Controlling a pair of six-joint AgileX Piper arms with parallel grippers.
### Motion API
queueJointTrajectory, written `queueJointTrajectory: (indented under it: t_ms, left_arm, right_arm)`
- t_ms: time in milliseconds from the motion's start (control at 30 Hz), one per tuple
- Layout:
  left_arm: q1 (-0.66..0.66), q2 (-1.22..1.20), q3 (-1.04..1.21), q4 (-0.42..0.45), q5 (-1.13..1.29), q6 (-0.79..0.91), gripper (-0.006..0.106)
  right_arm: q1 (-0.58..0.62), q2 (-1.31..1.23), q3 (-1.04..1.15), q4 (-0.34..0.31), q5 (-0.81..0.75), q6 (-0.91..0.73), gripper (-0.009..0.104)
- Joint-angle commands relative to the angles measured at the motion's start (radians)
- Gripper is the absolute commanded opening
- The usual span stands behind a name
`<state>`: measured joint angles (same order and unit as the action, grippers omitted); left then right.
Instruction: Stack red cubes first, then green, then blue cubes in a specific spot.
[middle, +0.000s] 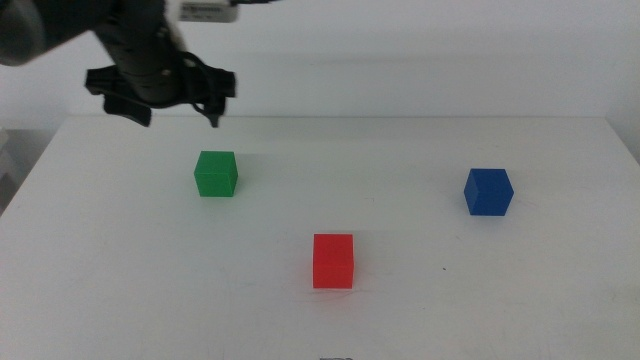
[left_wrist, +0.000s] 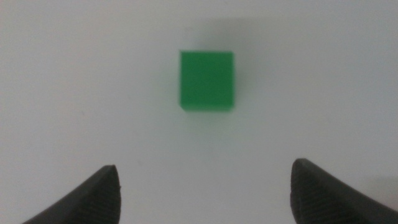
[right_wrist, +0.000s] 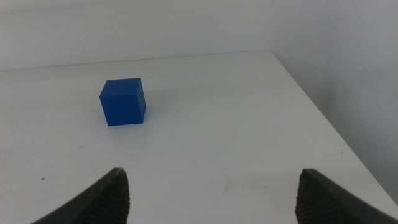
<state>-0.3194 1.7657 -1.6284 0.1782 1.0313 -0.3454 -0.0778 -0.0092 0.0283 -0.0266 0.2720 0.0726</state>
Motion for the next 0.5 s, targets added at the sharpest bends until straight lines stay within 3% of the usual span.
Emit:
queueJointTrajectory:
  t_ms: [0,200,467]
  left_arm:
    - [0.060,-0.031,-0.037,-0.069,-0.094,0.086,0.094]
    - [0.137,0.084,-0.095,-0.196,-0.128,0.179,0.094]
    - [0.135,0.242,-0.188,-0.225,-0.128,0.180,0.094]
  right_arm:
    - [-0.003,-0.013,-0.018,-0.008,-0.075,-0.013,0.070]
    - [-0.003,-0.013,-0.018,-0.008,-0.075,-0.013,0.070]
    - [-0.003,-0.013,-0.018,-0.008,-0.075,-0.013,0.070]
